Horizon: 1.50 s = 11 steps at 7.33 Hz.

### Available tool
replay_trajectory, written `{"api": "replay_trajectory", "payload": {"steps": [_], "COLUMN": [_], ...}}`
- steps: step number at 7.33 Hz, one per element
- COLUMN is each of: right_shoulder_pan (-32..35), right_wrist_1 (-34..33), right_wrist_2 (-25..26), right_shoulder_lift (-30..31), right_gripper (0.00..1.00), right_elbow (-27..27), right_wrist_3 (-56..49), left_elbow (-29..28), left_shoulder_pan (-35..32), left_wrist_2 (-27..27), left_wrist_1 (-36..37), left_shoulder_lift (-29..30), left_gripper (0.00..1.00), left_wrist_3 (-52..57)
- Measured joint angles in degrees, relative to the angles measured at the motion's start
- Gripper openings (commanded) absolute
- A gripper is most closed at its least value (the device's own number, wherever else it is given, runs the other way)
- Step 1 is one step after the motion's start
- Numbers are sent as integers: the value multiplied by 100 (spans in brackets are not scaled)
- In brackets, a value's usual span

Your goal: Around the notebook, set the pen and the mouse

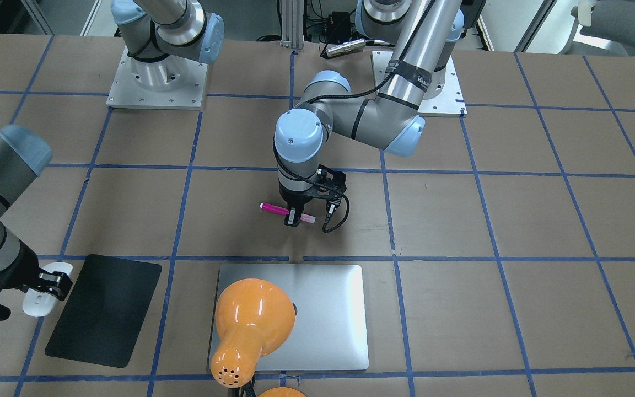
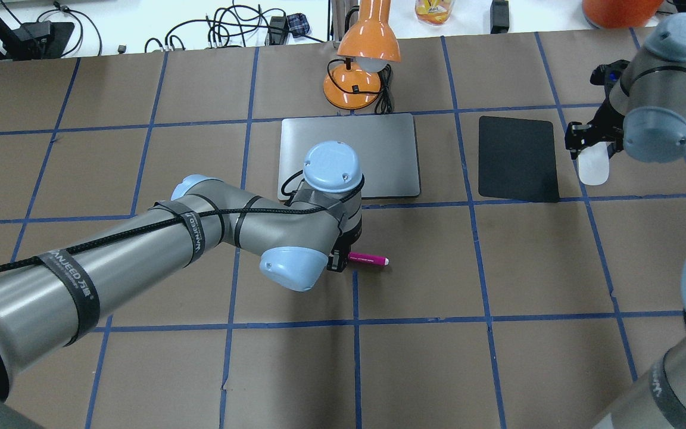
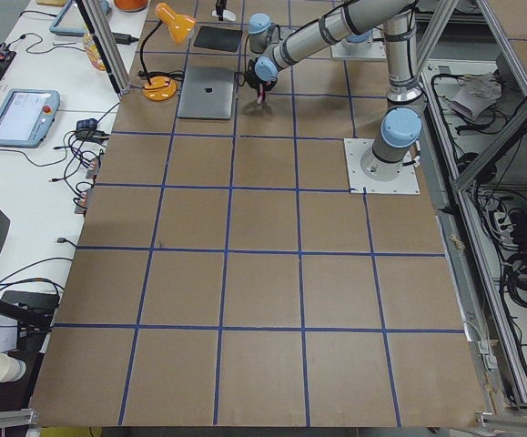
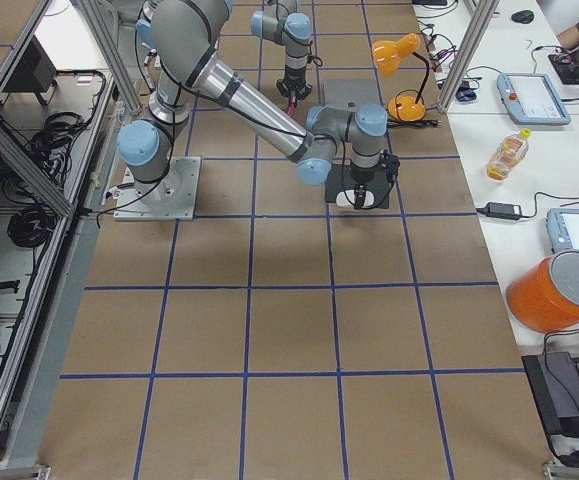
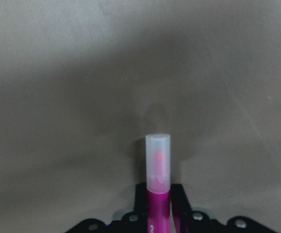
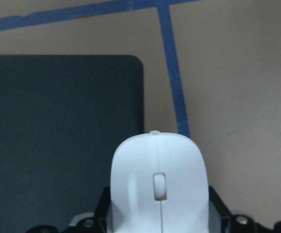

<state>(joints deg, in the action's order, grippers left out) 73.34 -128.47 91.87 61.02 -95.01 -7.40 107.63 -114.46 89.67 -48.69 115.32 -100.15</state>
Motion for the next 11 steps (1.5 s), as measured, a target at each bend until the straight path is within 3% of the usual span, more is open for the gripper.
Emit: {"api": "replay_trajectory", "payload": {"steps": [2,5,6,7,9,11], "right_shoulder_pan": [454,712,716,716,712,715], "right_wrist_1": [194,162,152,150,209,420], "right_wrist_2": [-168,-152,-129,-115,-110,-114], "right_shoulder_lift": [-268,-566,-608,-621,-569,-262], "right_gripper": [58,65,95,100,100,100], "right_elbow": [423,591,590,576,577,568], "right_wrist_3": [640,900,921,920,928,941], "left_elbow": [-198,-391,-451,-520,-776,-947], "left_shoulder_pan": [186,940,1234,1439,1560,1590], "left_wrist_2": [142,271,265,220,82,74], "left_wrist_1": [-212,-1609,-2079,-2471,-3239,-3591], "left_shoulder_lift": [-201,-1065,-1393,-1711,-2268,-2616], "left_gripper": [100,100,100,100,100,100], "left_wrist_3": [1074,4371,5352,6321,8228,9307]}}
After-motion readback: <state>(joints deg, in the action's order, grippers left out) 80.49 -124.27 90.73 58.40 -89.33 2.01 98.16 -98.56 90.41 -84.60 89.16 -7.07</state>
